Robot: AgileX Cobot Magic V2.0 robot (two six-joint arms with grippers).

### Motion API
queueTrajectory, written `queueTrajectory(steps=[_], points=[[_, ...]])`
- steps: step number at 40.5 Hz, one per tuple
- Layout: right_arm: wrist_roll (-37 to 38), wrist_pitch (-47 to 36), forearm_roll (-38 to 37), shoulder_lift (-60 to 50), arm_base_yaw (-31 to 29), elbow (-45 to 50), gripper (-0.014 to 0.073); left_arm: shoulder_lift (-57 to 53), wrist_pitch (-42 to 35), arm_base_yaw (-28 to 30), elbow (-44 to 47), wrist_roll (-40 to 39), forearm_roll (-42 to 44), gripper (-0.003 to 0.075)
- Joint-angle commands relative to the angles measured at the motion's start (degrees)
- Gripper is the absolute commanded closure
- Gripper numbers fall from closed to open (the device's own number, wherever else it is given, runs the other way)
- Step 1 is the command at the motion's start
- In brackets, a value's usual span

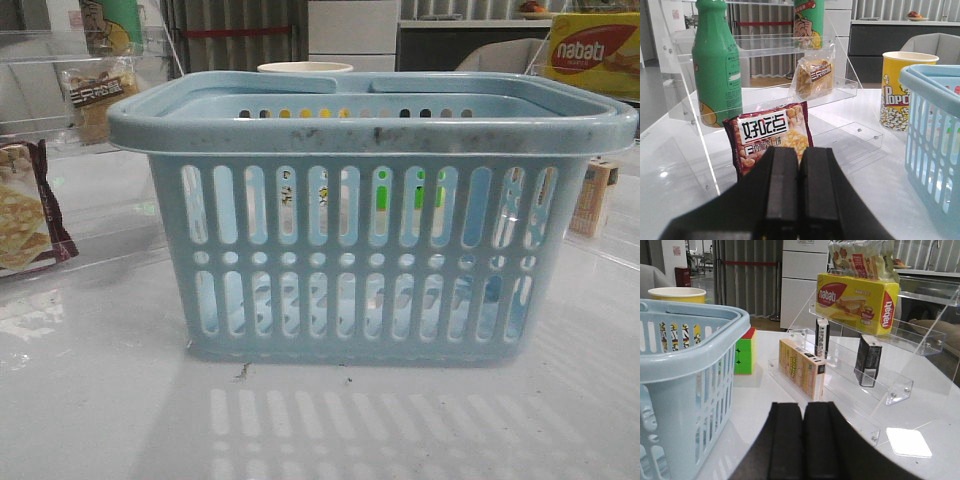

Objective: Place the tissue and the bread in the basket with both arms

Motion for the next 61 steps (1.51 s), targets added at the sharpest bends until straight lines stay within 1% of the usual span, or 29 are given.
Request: queueTrajectory(steps=[1,23,28,29,32,36,40,47,51,55,58,61], points=[[-0.08,-5.09,-0.34,-0.99,-0.34,0.07,0.0518,-0.98,-5.31,-0.21,-0.08,-0.29,-0.1,0.0629],[-0.08,-5.09,-0.34,-0.99,-0.34,0.07,0.0518,-0.98,-5.31,-0.21,-0.08,-0.29,-0.1,0.0629],[-0.07,-7.25,-0.45,-0.99,-0.34,-0.11,0.0518,-0.98,-9.2,-0.21,-0.31,0.15,0.43,0.0629],[-0.01,-8.3,-0.39,-0.99,-0.34,-0.62,0.0518,-0.98,-10.34,-0.21,-0.68,0.15,0.43,0.0629],[0.11,-8.02,-0.29,-0.99,-0.1,-4.17,0.0518,-0.98,-11.5,-0.21,-3.15,0.15,0.43,0.0629],[0.11,-3.91,-0.29,-0.85,-0.06,-11.65,0.0518,-0.85,-10.67,-0.21,-9.41,0.15,0.43,0.0629],[0.05,2.43,-0.64,1.16,-0.06,-20.24,0.0518,0.38,-6.94,-0.21,-16.72,0.15,0.43,0.0629],[0.05,12.66,-2.21,9.35,-0.06,-34.01,0.0518,6.99,3.85,-0.21,-31.06,0.15,0.43,0.0629],[0.05,19.01,-2.32,14.81,-0.06,-40.69,0.0518,12.44,11.61,-0.21,-39.18,0.15,0.43,0.0629],[0.05,24.65,-2.32,19.45,-0.06,-45.16,0.0518,17.68,20.0,-0.21,-45.35,0.15,0.43,0.0629],[0.05,27.7,-2.32,22.35,-0.06,-46.34,0.0518,20.59,24.23,-0.21,-47.33,0.15,0.43,0.0629],[0.05,29.89,-2.32,25.0,-0.06,-46.25,0.0518,22.83,26.67,-0.21,-47.46,0.15,0.43,0.0629]])
